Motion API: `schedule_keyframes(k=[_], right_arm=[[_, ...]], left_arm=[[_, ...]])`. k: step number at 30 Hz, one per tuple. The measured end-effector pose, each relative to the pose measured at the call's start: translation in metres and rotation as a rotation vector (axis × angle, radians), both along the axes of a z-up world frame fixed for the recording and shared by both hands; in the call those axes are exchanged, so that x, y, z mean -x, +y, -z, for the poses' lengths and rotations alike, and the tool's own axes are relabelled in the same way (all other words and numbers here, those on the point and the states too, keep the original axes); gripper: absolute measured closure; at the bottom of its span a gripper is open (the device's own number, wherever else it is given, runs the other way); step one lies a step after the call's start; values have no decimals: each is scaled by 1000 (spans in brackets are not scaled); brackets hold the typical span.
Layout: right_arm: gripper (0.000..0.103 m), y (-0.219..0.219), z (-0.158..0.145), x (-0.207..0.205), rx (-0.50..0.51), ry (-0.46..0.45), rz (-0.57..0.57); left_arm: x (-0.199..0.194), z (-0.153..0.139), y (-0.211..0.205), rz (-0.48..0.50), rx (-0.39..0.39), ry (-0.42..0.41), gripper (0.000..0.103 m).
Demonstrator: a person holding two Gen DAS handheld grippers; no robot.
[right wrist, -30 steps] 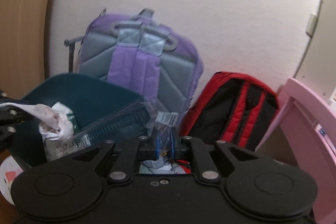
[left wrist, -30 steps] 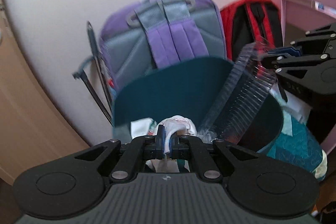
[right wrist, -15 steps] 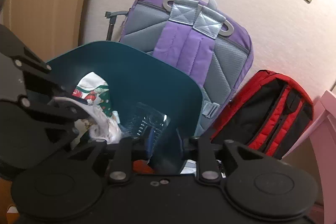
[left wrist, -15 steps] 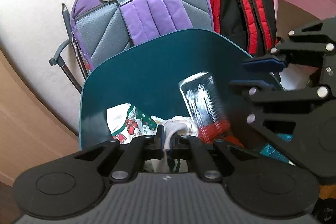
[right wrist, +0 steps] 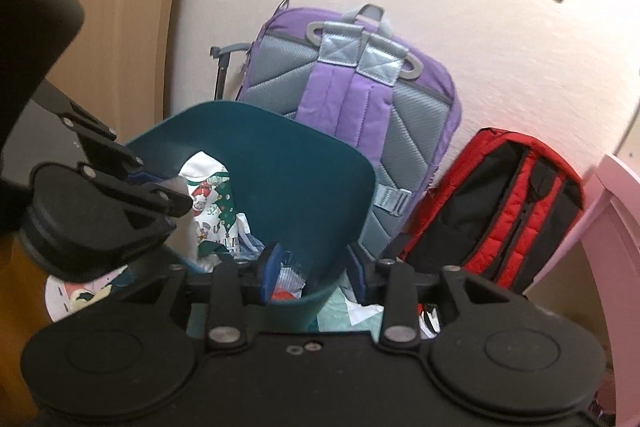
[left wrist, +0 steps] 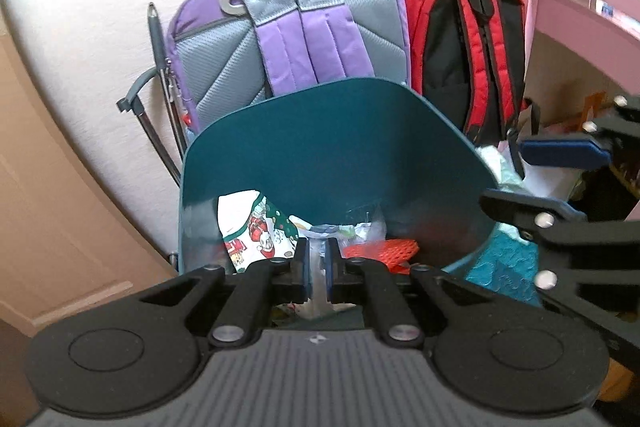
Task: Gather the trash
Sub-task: 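Open both tools over the teal bin, dropping paper and tube inside, then move both open tools down under the bed edge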
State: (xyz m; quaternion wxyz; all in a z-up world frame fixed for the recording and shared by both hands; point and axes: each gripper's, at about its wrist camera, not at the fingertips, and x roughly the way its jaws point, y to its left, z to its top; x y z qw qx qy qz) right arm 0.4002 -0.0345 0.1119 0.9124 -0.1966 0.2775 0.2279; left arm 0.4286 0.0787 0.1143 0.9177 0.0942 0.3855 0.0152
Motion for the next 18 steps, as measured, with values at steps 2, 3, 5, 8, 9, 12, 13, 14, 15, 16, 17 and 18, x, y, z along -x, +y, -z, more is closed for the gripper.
schedule_keyframes(k=[2,3,5,8,9,12,13,14,15,16,17,18], right_arm=[[66,-8,-9,10,-21,4,3],[66,-12,-13,16,-31,3,3],[66,-21,-22,30,-57,5,-1],[64,-33,-33,52,-91,10,-13],[64,-36,-36,59,-99,10,-17],[64,-47,-42,84,-123,13,-27],[63,-49,-43,90,-130,17,-33],[63,-52,-44,98,-138,23,-39],[63,-54,-44,105,-142,27,-43],[63,-57,-45,113,-146,31,-49],[62,-59,-45,121,-152,32,-55],[62,-62,-45,128,-157,35,-63]], left_arm=[[10,-9,-1,-3,23,-9,96],[15,-12,-2,-5,28,-15,96],[29,-21,-3,-7,44,-29,96],[54,-33,-4,-3,74,-48,96],[62,-36,-5,0,78,-53,96],[89,-44,-6,3,87,-77,96],[100,-47,-6,4,93,-91,96],[110,-48,-5,5,101,-100,96],[119,-50,-4,5,110,-104,96],[128,-51,-3,5,118,-107,96],[136,-52,-3,3,121,-111,96],[147,-53,-2,5,121,-116,96]])
